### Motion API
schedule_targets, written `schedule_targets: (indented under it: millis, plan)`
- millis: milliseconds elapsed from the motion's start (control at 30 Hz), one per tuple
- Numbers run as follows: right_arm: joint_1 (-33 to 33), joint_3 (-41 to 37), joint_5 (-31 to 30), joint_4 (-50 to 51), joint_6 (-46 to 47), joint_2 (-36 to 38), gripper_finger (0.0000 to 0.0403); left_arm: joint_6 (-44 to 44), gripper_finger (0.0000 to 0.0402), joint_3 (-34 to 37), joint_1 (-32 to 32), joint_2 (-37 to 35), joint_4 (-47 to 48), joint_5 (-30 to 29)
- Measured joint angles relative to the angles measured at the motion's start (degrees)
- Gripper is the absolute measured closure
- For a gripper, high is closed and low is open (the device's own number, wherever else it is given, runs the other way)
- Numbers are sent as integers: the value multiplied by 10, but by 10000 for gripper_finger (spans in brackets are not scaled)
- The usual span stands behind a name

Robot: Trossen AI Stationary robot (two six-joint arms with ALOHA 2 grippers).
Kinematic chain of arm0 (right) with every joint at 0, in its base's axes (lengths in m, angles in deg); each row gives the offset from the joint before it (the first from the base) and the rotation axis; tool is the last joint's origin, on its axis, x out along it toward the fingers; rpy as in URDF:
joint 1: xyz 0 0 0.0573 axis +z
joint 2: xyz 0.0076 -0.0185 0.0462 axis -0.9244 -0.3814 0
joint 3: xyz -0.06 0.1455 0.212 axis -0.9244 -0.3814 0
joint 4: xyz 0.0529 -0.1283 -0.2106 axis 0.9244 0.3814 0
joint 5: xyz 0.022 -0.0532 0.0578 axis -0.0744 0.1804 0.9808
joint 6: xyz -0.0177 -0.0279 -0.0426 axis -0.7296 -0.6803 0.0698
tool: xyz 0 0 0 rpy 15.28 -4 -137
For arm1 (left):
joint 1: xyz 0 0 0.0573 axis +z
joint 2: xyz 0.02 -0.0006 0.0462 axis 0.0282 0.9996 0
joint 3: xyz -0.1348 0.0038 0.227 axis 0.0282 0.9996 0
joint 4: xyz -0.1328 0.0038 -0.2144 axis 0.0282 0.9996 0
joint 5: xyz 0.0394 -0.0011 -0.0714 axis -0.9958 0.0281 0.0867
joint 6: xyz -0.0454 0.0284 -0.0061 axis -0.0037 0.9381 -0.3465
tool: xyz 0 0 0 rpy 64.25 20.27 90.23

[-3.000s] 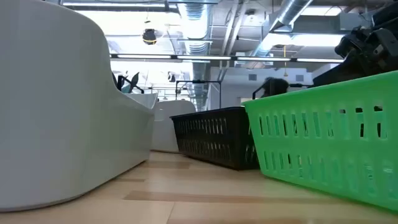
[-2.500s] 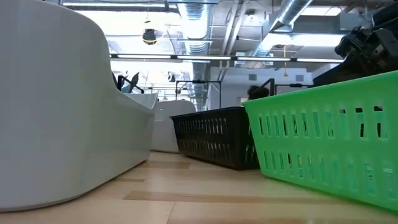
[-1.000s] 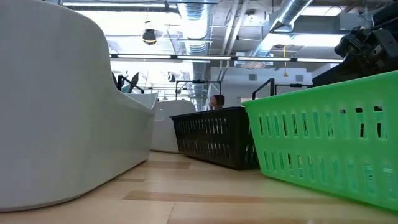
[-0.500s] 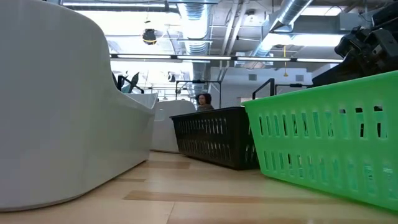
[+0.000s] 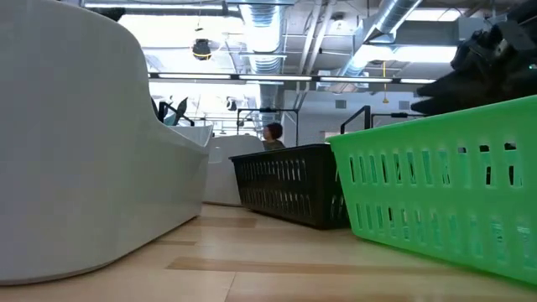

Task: Stack baskets on shelf by color
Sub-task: Put the top gray bin on the shelf

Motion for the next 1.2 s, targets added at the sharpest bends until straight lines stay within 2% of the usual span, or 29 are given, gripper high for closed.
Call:
schedule_targets:
  millis: [167,233,333,467,600,800,1033,1200]
  plan:
    - [-18,0,-15,-4,30,0,223,1,157,-1,0,0,-67,0]
    - [-27,0,-19,-11,53,0,224,7,157,-7,0,0,-58,-10]
    - [-43,14,-29,-39,53,0,224,4,157,-29,0,0,-47,-50]
    - [-62,88,-37,-53,-25,-6,223,2,157,-68,0,1,1,-119]
    - [-82,198,-75,11,-86,-74,221,4,157,-124,1,17,29,-183]
    - [-125,424,-78,170,-79,-235,209,-60,157,-241,1,55,105,-229]
    - [-166,731,-65,406,-77,-476,179,-129,157,-422,1,140,131,-211]
    - [-184,913,3,559,-91,-639,158,-143,157,-547,0,225,206,-194]
